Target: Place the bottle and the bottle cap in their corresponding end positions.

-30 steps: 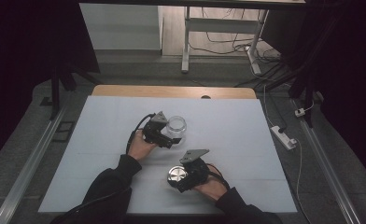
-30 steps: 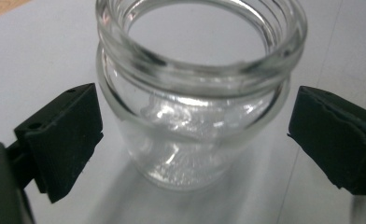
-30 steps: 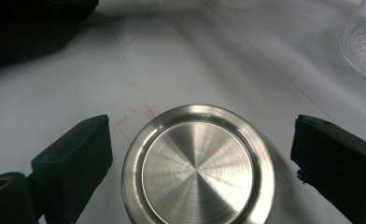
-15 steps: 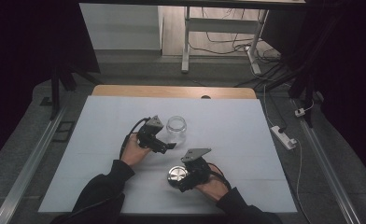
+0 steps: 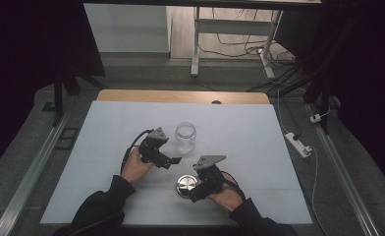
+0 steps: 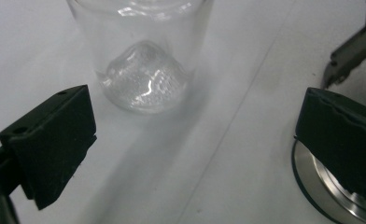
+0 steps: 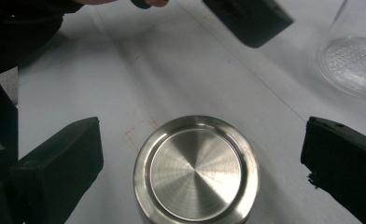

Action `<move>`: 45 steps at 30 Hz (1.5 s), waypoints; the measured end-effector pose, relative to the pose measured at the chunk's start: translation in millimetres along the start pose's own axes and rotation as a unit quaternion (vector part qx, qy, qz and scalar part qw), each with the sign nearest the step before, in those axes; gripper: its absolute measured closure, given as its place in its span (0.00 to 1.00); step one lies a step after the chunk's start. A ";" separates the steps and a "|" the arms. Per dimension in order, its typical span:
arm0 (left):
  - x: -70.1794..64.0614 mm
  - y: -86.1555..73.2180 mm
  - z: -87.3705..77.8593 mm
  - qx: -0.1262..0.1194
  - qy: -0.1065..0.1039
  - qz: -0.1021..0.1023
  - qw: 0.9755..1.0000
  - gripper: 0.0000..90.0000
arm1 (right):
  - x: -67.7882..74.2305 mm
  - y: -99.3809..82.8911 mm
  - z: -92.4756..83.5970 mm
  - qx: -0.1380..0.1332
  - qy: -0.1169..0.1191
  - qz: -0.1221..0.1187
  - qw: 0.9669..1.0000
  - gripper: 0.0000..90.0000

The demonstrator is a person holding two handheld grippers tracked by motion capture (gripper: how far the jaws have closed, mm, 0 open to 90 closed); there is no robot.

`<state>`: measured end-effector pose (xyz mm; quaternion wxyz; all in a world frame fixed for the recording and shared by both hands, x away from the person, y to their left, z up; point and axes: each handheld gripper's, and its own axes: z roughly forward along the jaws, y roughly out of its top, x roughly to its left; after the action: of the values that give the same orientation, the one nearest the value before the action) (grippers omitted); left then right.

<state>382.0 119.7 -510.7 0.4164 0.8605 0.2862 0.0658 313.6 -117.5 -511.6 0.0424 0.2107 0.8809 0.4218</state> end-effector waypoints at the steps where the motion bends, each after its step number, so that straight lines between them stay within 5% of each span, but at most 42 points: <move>1: -0.8 -1.0 -0.8 0.000 0.000 -0.001 1.000 0.00 | -0.3 -0.4 -0.9 -0.001 -0.001 -0.002 1.000 0.00; 26: -32.0 -28.8 -41.0 -0.004 -0.028 -0.009 1.000 0.00 | -3.9 -6.5 -29.8 -0.024 -0.045 0.000 0.999 0.00; 45: -48.1 -56.9 -78.8 -0.007 -0.010 -0.026 1.000 0.00 | -11.5 -16.9 -49.8 -0.013 -0.078 0.020 0.997 0.00</move>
<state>289.6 174.8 -496.8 0.4272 0.8504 0.3034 0.0480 305.8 -167.7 -493.7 0.1053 0.2603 0.8648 0.4163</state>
